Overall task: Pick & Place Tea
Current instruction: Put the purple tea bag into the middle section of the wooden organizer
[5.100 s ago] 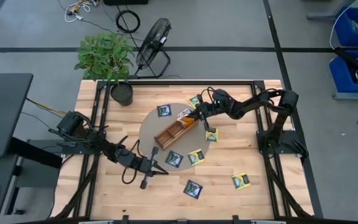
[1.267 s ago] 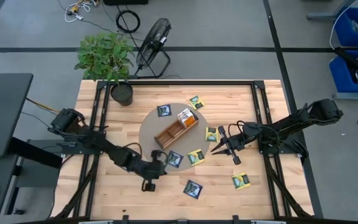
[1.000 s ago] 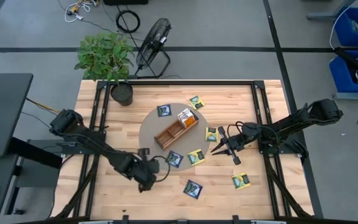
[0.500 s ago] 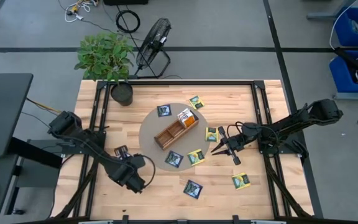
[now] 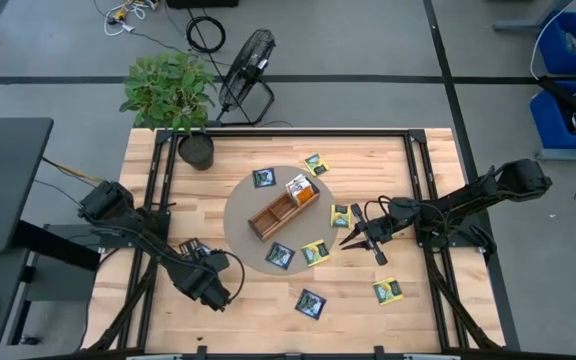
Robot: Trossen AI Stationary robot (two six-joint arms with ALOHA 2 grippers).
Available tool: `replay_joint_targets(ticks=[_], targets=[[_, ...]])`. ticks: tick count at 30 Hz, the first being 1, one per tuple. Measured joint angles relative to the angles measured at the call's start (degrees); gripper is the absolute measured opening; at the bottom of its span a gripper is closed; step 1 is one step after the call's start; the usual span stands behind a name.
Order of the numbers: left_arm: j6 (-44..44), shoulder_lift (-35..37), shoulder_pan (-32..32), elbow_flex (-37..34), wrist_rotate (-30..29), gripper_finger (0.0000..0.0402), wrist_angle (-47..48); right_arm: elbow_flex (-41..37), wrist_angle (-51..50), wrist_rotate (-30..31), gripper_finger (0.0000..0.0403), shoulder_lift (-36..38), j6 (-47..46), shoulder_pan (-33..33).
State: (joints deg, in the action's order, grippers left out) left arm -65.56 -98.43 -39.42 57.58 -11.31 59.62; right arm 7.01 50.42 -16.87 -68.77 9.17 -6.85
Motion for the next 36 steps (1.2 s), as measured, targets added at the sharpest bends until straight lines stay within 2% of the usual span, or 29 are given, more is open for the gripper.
replay_joint_targets(ticks=[5, 12, 21, 25, 34, 36], targets=[[0.2, 0.2, 0.2, -1.8, -2.0, 0.0211, -3.0, 0.0, 0.0, 1.5, 0.0058, 0.0, 0.3, 0.0], [-0.2, 0.3, 0.2, -5.3, -1.4, 0.0204, -4.4, 0.0, 0.0, 1.4, 0.0058, 0.0, 0.3, 0.0], [0.6, 0.3, 0.4, -5.7, -0.8, 0.0194, -5.1, 0.0, 0.0, 1.4, 0.0058, 0.0, 0.1, 0.0], [0.7, 0.3, 0.7, -5.8, -0.3, 0.0159, -5.2, 0.0, 0.0, 1.4, 0.0058, 0.0, 0.1, 0.0], [4.4, 0.1, 1.4, -5.9, 0.2, 0.0018, -5.1, 0.0, -0.1, 1.4, 0.0058, 0.0, -0.1, 0.0], [5.1, -0.1, 1.4, -6.1, 0.0, 0.0008, -4.4, 0.0, -0.1, 1.4, 0.0058, 0.0, -0.1, 0.0]])
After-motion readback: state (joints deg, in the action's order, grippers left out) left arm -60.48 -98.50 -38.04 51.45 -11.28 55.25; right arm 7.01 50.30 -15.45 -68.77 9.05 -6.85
